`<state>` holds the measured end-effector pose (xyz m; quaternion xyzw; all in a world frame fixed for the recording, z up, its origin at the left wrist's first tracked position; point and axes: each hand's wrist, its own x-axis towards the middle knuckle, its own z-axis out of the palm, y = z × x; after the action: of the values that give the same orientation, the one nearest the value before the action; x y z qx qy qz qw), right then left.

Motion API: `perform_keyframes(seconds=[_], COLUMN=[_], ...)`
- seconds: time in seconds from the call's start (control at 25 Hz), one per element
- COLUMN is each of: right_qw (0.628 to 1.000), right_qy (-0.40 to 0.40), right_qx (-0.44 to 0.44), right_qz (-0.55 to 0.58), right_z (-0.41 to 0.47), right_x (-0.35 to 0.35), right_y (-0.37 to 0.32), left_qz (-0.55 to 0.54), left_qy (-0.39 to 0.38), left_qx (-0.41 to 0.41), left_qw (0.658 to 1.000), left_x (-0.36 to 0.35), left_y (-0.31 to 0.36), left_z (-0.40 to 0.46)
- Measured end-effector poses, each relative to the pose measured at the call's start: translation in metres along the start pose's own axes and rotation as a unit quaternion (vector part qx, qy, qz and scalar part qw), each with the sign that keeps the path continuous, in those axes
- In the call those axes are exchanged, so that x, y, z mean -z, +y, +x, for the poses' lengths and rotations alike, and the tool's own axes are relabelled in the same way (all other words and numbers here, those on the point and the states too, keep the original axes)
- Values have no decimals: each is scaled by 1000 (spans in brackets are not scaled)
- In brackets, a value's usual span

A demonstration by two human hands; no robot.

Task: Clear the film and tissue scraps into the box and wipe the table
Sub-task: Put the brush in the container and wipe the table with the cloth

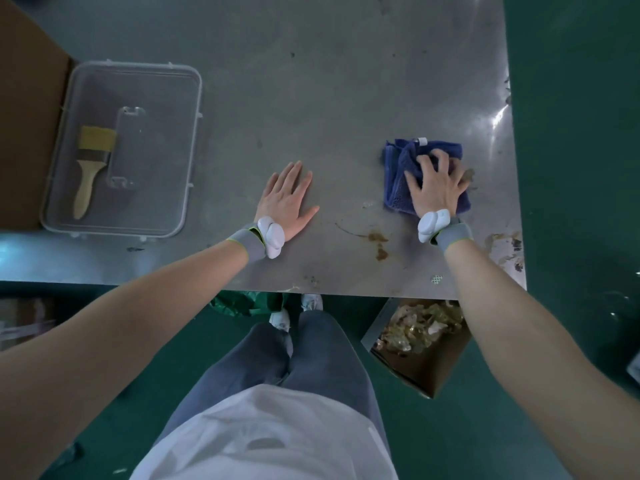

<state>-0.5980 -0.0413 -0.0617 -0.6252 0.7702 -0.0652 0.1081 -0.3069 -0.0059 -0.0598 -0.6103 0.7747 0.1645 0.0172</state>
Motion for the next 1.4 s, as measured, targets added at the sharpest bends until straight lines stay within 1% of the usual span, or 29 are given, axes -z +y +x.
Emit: perform_keyframes(seconds=[0.16,0.24,0.36,0.6,0.68,0.88,1.0,1.16,1.2,1.28,1.4], right_qw=[999,999,999,999,998,995,993,978,976,980,988], right_qy=[32,36,41,27,18,31,30,35,38,38,46], right_qx=[-18,-19,-19,27,49,85,114,203,213,195,143], right_qz=[17,23,24,24,21,35,34,-18,-27,-29,-28], right_z=[-30,-42,-52,-92,-107,-132,-144,-134,-128,-115,-101], right_x=[-15,-21,-26,-44,-50,-58,-61,-55,-53,-49,-44], right_y=[-23,-39,-59,-121,-140,-173,-175,-159,-154,-144,-129], left_qz=[-26,-22,-6,-4,4,2,7,7,9,10,19], left_qy=[-5,3,-6,23,9,-11,-12,-1,3,9,0], left_qx=[-25,-29,-34,-44,-46,-57,-64,-47,-37,-23,-45], left_qw=[999,999,999,999,999,998,998,999,999,1000,999], left_x=[7,9,8,6,6,9,6,6,6,6,3], left_y=[-17,-33,-59,-85,-90,-94,-92,-88,-86,-77,-48], left_z=[-11,-26,-51,-80,-82,-80,-81,-81,-82,-87,-93])
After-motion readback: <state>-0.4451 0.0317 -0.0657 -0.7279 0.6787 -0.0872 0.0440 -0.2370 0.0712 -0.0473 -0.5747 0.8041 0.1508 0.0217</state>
